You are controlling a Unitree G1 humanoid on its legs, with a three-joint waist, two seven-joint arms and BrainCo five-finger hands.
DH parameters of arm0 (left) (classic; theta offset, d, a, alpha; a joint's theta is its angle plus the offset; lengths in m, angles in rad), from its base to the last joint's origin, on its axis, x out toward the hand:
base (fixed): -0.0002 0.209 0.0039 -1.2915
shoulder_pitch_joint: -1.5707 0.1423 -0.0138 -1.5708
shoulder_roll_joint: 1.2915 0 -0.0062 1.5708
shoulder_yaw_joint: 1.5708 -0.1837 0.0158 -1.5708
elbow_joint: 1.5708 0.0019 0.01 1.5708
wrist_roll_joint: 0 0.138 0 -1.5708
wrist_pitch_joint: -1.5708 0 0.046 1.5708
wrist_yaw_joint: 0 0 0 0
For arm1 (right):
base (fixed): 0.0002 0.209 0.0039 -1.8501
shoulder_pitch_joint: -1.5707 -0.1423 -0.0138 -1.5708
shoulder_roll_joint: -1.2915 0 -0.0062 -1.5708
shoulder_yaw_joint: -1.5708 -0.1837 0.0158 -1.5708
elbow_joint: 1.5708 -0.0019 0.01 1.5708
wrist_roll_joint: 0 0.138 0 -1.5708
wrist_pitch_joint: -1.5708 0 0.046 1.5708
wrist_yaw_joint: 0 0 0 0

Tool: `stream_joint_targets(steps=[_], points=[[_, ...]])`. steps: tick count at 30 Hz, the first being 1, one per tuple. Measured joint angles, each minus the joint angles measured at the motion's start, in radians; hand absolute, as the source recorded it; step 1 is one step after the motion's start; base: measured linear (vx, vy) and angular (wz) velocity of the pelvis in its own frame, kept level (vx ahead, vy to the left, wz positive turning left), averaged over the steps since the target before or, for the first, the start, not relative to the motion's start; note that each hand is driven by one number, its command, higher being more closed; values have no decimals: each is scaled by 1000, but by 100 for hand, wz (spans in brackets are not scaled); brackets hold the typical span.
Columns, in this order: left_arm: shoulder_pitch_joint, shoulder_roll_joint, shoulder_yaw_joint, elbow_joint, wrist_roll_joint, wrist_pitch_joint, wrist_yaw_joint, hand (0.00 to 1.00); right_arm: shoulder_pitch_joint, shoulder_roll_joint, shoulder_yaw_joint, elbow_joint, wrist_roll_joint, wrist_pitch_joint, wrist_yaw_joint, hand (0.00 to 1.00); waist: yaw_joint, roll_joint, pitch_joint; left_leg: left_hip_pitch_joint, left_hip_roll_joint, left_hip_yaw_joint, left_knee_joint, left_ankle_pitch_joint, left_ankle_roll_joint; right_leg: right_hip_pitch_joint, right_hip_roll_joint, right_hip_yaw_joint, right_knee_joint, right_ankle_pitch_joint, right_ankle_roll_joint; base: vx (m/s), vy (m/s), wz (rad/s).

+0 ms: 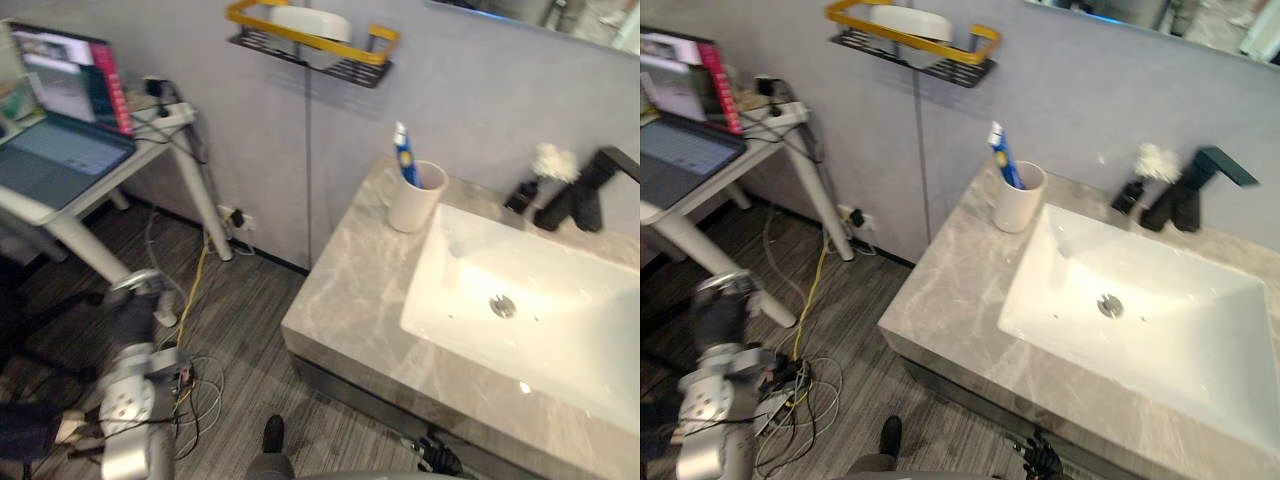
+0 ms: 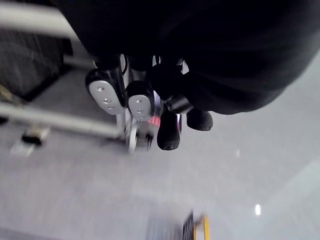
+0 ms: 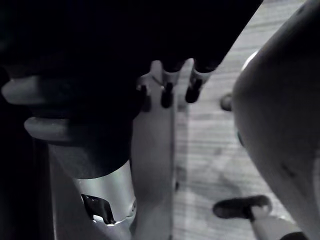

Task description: Organize washtable

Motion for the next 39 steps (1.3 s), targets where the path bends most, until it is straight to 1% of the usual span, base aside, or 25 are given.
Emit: stream_joint_targets(steps=[3,4,5,7,8,9,10,11,12,14,16,17,20,22,25,27,29,31,35,36,37,38,39], points=[[33,-32,63,29,-27,-20,25,100,25,0,-1,3,0,7,-2,0,31,-5,-17,-10,-4,-31,0,4,0,1,0,-25,21,-13,-9,13,-31,42],[41,-35,75,80,-29,-28,24,100,30,-1,-1,3,0,8,-2,0,38,-4,-18,-11,-7,-40,0,4,0,5,-1,-34,31,-21,-7,-23,-20,36],[43,-35,81,114,-29,-31,24,100,30,-1,-1,3,0,9,-2,0,37,-3,-18,-11,-8,-45,-1,4,0,9,-1,-42,32,-25,-5,-53,-20,32],[37,-40,102,266,-28,-30,18,100,31,-1,-3,0,1,10,-1,0,36,-4,-23,-15,-11,-65,-2,6,8,11,-3,-58,38,-40,0,-81,-26,26],[27,-41,103,383,-23,-26,16,100,33,-1,-5,-3,1,13,-1,0,36,-1,-24,-10,-11,-70,-2,9,7,10,-4,-65,50,-49,-2,-81,-20,16],[22,-41,104,443,-14,-20,16,100,36,-1,-6,-3,1,15,-1,0,36,4,-25,-8,-13,-72,-3,10,7,10,-6,-71,55,-58,-2,-81,-17,16],[14,-46,106,560,10,-9,15,100,43,1,-11,-3,2,20,-1,0,34,8,-34,-8,-15,-80,-6,11,7,10,-9,-79,65,-67,-3,-58,-13,17],[2,-56,115,672,45,3,14,100,50,8,-25,-3,2,23,-2,0,36,4,-43,-7,-17,-84,-7,11,7,12,-11,-83,68,-71,-1,-44,-11,14],[-4,-61,122,724,74,11,15,100,54,11,-28,-3,2,23,-2,0,36,2,-46,-7,-17,-84,-7,11,7,12,-11,-83,68,-72,-1,-22,-8,7],[-12,-84,138,915,158,40,20,100,54,17,-41,-3,2,21,-2,0,36,1,-47,-8,-18,-84,-7,11,7,12,-12,-83,68,-73,0,0,0,0],[-13,-105,156,1008,205,63,25,100,54,21,-48,-3,2,18,-6,0,34,-1,-48,-8,-19,-84,-7,11,7,11,-13,-83,66,-73,1,0,0,0],[-13,-124,163,1076,231,79,29,0,54,22,-49,-2,2,16,-16,0,33,-1,-48,-8,-20,-84,-7,11,7,11,-14,-82,65,-73,1,0,0,0],[-19,-148,165,1151,282,103,47,0,52,30,-69,17,2,2,-23,0,33,-2,-48,-8,-20,-84,-7,13,2,11,-14,-78,64,-75,6,39,-16,0],[-26,-149,165,1159,300,115,50,0,45,30,-78,39,2,-7,-24,0,31,-2,-48,-9,-20,-83,-7,14,2,12,-13,-77,63,-73,10,41,-19,1],[-42,-147,163,1159,302,116,69,0,35,29,-77,50,2,-8,-24,0,27,-2,-48,-9,-20,-81,-7,14,2,12,-13,-75,63,-73,10,53,-23,-3],[-63,-143,140,1166,304,115,83,0,18,29,-74,59,-1,-8,-25,0,7,-2,-47,-11,-21,-79,-7,13,2,11,-13,-75,62,-73,10,0,0,0],[-83,-142,108,1166,306,114,89,0,13,29,-68,62,-1,-8,-26,0,7,-1,-44,-12,-21,-76,-7,13,2,9,-13,-73,62,-73,10,0,0,0],[-115,-144,52,1164,310,110,89,0,10,27,-55,61,-1,-8,-29,0,7,0,-40,-14,-20,-76,-7,13,1,8,-12,-76,62,-73,10,-7,0,2],[-134,-148,45,1144,328,102,92,0,0,27,-55,48,-1,-9,-44,0,9,-3,-26,-12,-10,-56,1,8,-2,-3,-10,-55,65,-71,8,-4,2,-15],[-134,-144,47,1143,333,96,95,0,-13,26,-54,44,-1,-9,-46,0,11,-9,-18,-14,-3,-39,13,2,-7,-11,-7,-35,67,-65,4,-16,11,-56],[-139,-138,55,1144,336,96,102,0,-42,27,-44,43,-2,-9,-47,0,13,-15,4,-48,3,-38,97,-41,-10,-24,-8,-5,68,-55,0,-63,33,-80],[-139,-139,66,1144,336,96,106,0,-59,19,-37,40,-3,-9,-45,0,12,-18,20,-93,16,-38,213,-102,-16,-36,-1,29,72,-45,-8,-59,32,-81],[-135,-141,71,1145,336,96,106,0,-69,14,-34,38,-3,-9,-45,0,14,-13,21,-121,25,-51,281,-135,-23,-49,5,50,80,-44,-9,-93,33,-107]])
